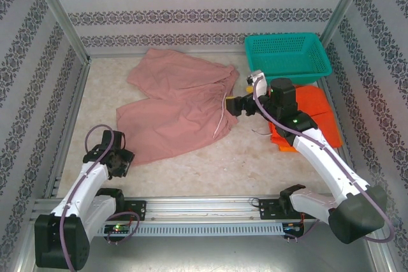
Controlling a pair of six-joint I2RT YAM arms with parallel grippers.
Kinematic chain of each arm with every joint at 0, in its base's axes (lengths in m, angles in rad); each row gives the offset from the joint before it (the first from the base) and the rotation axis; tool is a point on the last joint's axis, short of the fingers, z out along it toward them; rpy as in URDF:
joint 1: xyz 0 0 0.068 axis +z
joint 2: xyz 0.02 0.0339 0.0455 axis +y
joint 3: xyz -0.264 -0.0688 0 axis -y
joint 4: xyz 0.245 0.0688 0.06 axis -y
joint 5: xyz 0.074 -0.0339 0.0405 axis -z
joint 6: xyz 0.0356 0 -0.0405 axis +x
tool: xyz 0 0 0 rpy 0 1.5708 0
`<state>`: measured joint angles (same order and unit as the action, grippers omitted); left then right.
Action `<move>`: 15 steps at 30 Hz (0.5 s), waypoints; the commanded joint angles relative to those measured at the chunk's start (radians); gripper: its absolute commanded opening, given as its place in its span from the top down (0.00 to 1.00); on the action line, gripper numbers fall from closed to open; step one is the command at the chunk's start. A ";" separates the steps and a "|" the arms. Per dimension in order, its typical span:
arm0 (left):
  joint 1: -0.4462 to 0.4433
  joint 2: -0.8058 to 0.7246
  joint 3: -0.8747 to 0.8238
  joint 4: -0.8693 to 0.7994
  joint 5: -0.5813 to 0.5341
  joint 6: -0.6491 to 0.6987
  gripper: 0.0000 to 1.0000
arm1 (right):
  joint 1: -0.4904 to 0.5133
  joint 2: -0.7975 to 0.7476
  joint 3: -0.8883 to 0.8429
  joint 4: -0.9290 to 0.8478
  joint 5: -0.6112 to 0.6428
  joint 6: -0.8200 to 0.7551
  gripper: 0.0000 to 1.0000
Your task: Fold and stack the shorts
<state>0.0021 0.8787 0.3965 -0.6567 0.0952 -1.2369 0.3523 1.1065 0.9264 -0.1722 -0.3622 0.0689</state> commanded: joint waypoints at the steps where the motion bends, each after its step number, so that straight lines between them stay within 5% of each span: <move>1: 0.010 0.020 -0.001 0.058 -0.039 0.030 0.72 | 0.030 -0.006 -0.001 -0.114 -0.076 -0.234 0.02; 7: 0.012 -0.027 0.100 -0.013 -0.109 0.138 1.00 | 0.137 0.045 0.003 -0.322 0.080 -0.658 0.03; 15: 0.013 -0.081 0.211 -0.054 -0.179 0.278 1.00 | 0.199 0.222 -0.041 -0.291 0.439 -1.085 0.08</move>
<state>0.0025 0.7994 0.5869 -0.6624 -0.0345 -1.0458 0.5480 1.2747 0.9184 -0.4728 -0.0998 -0.7738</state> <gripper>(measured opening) 0.043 0.931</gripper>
